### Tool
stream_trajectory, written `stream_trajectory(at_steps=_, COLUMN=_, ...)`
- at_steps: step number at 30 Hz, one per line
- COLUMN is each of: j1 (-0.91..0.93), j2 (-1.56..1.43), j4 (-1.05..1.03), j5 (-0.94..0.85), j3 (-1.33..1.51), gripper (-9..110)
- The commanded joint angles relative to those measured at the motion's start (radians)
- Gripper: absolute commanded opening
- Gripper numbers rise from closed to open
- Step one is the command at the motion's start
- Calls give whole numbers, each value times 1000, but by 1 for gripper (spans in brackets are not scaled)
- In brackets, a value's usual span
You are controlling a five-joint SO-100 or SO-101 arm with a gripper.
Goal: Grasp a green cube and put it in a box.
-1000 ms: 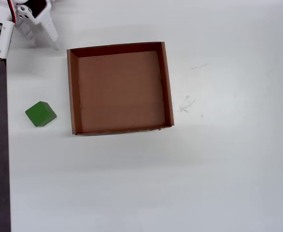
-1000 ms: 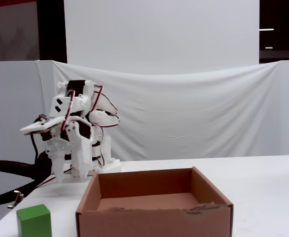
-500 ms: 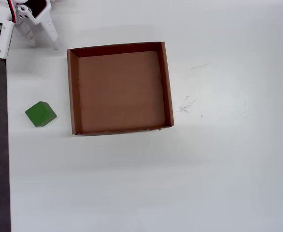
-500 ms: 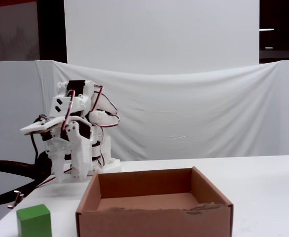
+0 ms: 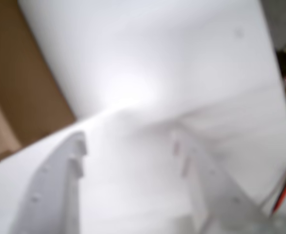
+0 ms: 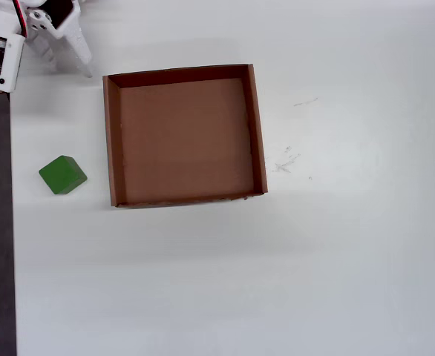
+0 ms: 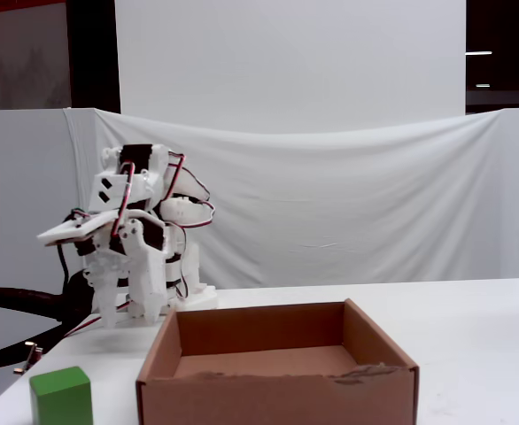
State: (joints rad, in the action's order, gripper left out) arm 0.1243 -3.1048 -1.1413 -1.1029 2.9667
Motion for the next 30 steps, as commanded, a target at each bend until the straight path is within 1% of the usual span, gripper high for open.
stream_trajectory(at_steps=1, j1=-8, j2=106, j4=69, j5=-21, j3=-109, gripper=23)
stream_trajectory(at_steps=5, j1=28, j2=342, j4=195, j5=-166, j3=-253, gripper=23)
stream_trajectory(at_steps=10, j1=69, j2=635, j4=419, j5=-325, j3=-399, gripper=23)
stream_trajectory(at_steps=12, j1=83, j2=739, j4=457, j5=-393, j3=-460, gripper=23)
stream_trajectory(at_steps=14, j1=87, j2=831, j4=466, j5=-445, j3=-522, gripper=23)
stream_trajectory(at_steps=19, j1=78, j2=1003, j4=494, j5=-460, j3=-663, gripper=26)
stream_trajectory(at_steps=26, j1=49, j2=1154, j4=483, j5=-560, j3=-807, gripper=30)
stream_trajectory(at_steps=30, j1=40, j2=1221, j4=456, j5=-624, j3=-879, gripper=30)
